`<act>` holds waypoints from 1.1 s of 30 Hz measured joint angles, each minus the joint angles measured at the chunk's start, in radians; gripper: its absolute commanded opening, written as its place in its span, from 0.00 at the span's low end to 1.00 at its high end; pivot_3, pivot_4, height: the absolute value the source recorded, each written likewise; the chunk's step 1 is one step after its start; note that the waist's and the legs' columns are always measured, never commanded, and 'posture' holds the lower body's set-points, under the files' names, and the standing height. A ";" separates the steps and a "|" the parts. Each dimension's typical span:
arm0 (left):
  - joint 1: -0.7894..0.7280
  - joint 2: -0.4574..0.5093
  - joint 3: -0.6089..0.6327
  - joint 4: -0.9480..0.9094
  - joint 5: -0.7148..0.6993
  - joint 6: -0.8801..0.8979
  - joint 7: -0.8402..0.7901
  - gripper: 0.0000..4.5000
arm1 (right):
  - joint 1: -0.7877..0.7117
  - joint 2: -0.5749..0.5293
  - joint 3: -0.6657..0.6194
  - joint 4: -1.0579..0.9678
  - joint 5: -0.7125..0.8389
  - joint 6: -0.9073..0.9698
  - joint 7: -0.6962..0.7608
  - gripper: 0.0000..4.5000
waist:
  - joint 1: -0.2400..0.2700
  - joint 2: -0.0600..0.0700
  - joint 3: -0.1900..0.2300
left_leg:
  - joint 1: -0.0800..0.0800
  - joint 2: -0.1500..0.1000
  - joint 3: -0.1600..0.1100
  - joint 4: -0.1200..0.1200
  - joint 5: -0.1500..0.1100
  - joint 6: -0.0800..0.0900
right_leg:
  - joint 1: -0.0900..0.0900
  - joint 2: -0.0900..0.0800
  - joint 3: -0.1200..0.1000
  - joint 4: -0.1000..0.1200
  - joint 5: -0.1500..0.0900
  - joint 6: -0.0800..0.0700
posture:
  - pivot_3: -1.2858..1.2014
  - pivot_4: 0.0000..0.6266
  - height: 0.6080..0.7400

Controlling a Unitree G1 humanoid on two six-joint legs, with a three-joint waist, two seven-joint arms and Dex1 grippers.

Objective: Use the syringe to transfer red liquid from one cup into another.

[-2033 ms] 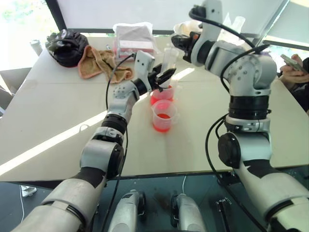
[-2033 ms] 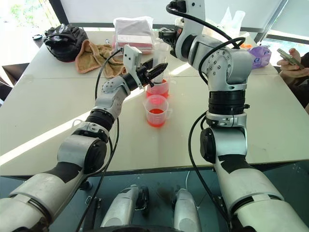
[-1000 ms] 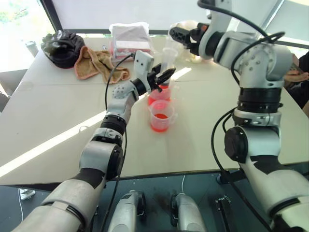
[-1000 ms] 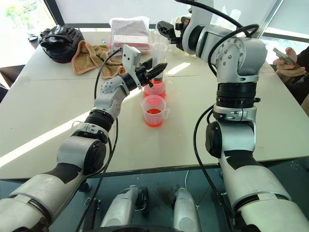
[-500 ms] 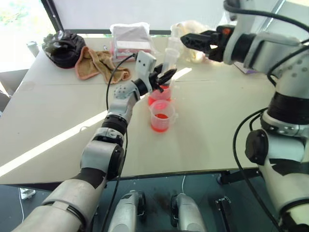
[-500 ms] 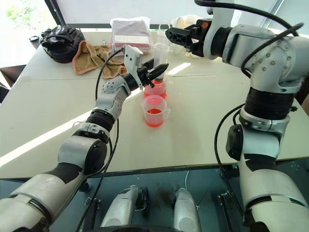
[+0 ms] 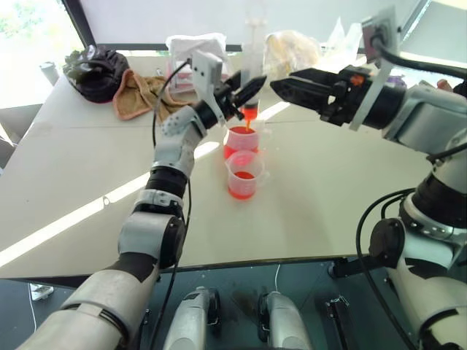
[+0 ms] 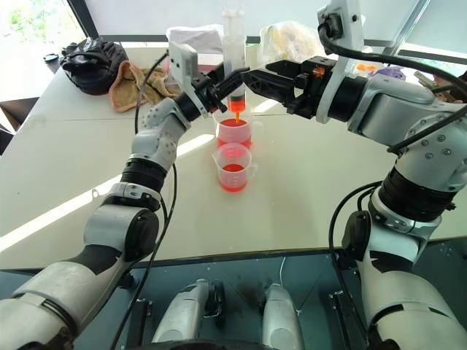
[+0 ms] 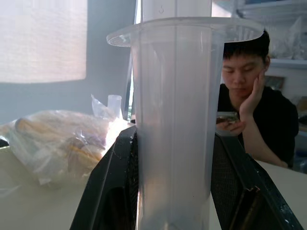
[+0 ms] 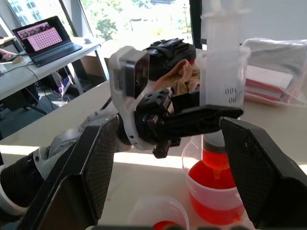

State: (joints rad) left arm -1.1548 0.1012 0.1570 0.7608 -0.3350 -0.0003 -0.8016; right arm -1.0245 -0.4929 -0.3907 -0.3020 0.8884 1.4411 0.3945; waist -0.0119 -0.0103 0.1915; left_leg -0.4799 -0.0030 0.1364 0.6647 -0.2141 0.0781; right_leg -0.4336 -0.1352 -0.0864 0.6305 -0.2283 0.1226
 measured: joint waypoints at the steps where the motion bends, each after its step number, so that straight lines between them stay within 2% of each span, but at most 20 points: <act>1: 0.002 0.008 0.005 -0.041 -0.015 0.033 0.000 0.31 | 0.003 -0.001 -0.001 0.000 0.002 0.000 -0.003 0.77 | 0.000 0.000 0.000 | 0.000 0.000 0.000 0.000 0.000 0.000 | 0.000 0.000 0.000 0.000 0.000 0.000 | 0.52 0.24 1.00; 6: 0.034 0.051 0.018 -0.273 -0.111 0.217 0.006 0.31 | 0.005 -0.038 -0.019 0.007 0.021 -0.016 -0.006 0.77 | -0.001 0.000 0.000 | 0.000 0.000 0.000 0.000 0.000 0.001 | 0.001 0.001 0.000 0.000 0.000 0.000 | 0.52 0.24 1.00; 12: 0.154 0.091 0.011 -0.536 -0.266 0.498 0.000 0.31 | 0.018 -0.071 -0.046 0.029 0.039 -0.038 -0.014 0.77 | 0.000 0.000 0.000 | 0.001 0.000 0.000 0.000 0.001 0.001 | 0.002 0.001 0.000 0.000 0.000 0.000 | 0.52 0.24 1.00; 15: 0.211 0.129 -0.028 -0.632 -0.288 0.562 -0.036 0.31 | 0.048 -0.084 -0.056 0.034 0.040 -0.051 -0.019 0.77 | 0.001 0.000 0.000 | 0.002 0.000 0.000 0.000 0.001 0.001 | 0.003 0.001 0.000 0.000 0.000 0.000 | 0.52 0.24 1.00; 19: 0.283 0.153 -0.106 -0.657 -0.268 0.550 -0.098 0.31 | 0.055 -0.108 -0.058 0.033 0.060 -0.051 -0.026 0.77 | 0.001 0.000 0.000 | 0.002 0.000 0.000 0.000 0.001 0.001 | 0.003 0.001 0.000 0.000 0.000 0.000 | 0.52 0.24 1.00; 26: 0.358 0.157 -0.193 -0.621 -0.156 0.369 -0.181 0.31 | 0.046 -0.137 -0.090 0.030 0.125 -0.038 -0.058 0.77 | 0.001 0.000 0.000 | 0.002 0.000 0.000 0.000 0.000 -0.001 | 0.002 0.001 0.000 -0.001 0.000 0.000 | 0.52 0.24 1.00; 33: 0.382 0.132 -0.207 -0.563 -0.093 0.246 -0.191 0.31 | -0.008 -0.130 -0.107 0.003 0.348 0.018 -0.140 0.77 | 0.001 0.000 0.000 | 0.002 0.000 0.000 0.000 -0.001 -0.001 | 0.002 0.000 0.000 -0.001 0.000 0.000 | 0.52 0.24 1.00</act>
State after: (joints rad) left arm -0.7726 0.2329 -0.0497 0.1975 -0.4284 0.2457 -0.9927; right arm -1.0324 -0.6231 -0.4979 -0.2994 1.2365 1.4587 0.2549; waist -0.0108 -0.0102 0.1914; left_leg -0.4783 -0.0026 0.1361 0.6650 -0.2149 0.0767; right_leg -0.4318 -0.1356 -0.0861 0.6296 -0.2284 0.1223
